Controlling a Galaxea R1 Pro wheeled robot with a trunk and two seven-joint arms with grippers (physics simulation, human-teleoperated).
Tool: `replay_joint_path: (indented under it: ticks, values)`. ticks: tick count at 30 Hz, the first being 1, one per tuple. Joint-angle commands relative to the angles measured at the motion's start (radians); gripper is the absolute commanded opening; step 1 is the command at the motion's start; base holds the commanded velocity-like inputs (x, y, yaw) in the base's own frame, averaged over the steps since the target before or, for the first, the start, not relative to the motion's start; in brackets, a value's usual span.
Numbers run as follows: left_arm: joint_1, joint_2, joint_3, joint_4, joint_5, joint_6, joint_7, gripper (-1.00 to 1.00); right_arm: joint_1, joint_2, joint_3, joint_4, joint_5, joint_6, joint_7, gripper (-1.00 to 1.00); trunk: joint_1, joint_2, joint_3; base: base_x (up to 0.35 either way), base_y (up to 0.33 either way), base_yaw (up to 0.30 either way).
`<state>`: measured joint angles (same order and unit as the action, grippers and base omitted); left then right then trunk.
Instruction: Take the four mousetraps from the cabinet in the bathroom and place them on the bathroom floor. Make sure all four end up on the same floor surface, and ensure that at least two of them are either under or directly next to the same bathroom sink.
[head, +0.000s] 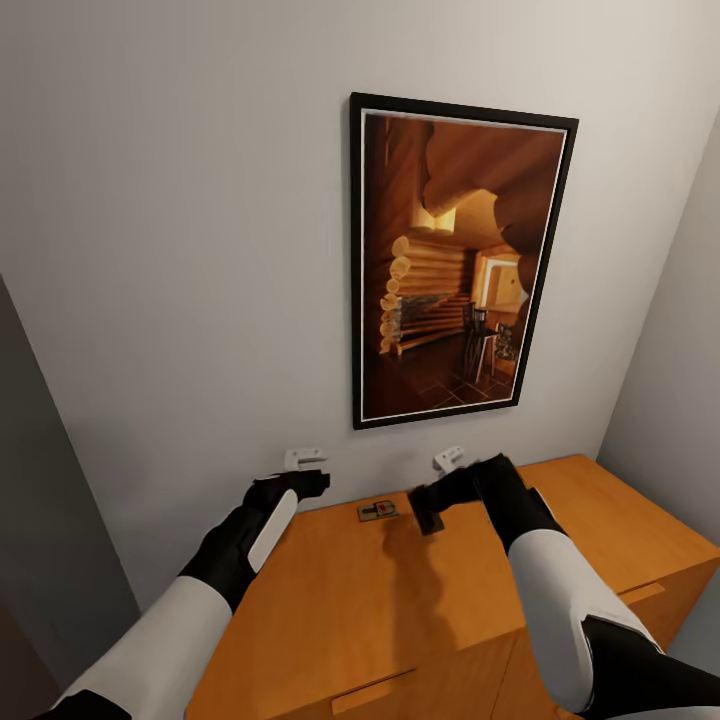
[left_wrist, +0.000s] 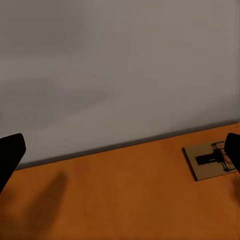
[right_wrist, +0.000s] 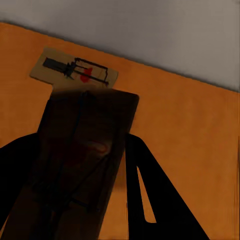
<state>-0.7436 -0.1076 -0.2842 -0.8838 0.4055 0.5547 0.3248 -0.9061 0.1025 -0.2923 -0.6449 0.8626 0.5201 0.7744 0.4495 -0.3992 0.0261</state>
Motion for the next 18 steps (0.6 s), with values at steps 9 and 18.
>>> replay_joint_path:
  ticks: [9,18]
  values:
    - [0.000,0.004,-0.004,0.013,0.010,0.002,0.008,1.00,0.000,-0.083,-0.011,-0.041,0.179,-0.009,0.325,-1.00,0.000,-0.001,-0.001,0.000,0.000,0.000]
    - [0.000,0.006,-0.004,0.024,0.010,0.002,0.008,1.00,0.000,-0.150,0.007,-0.171,0.283,-0.014,0.577,-1.00,0.000,-0.001,-0.001,0.000,0.000,0.000]
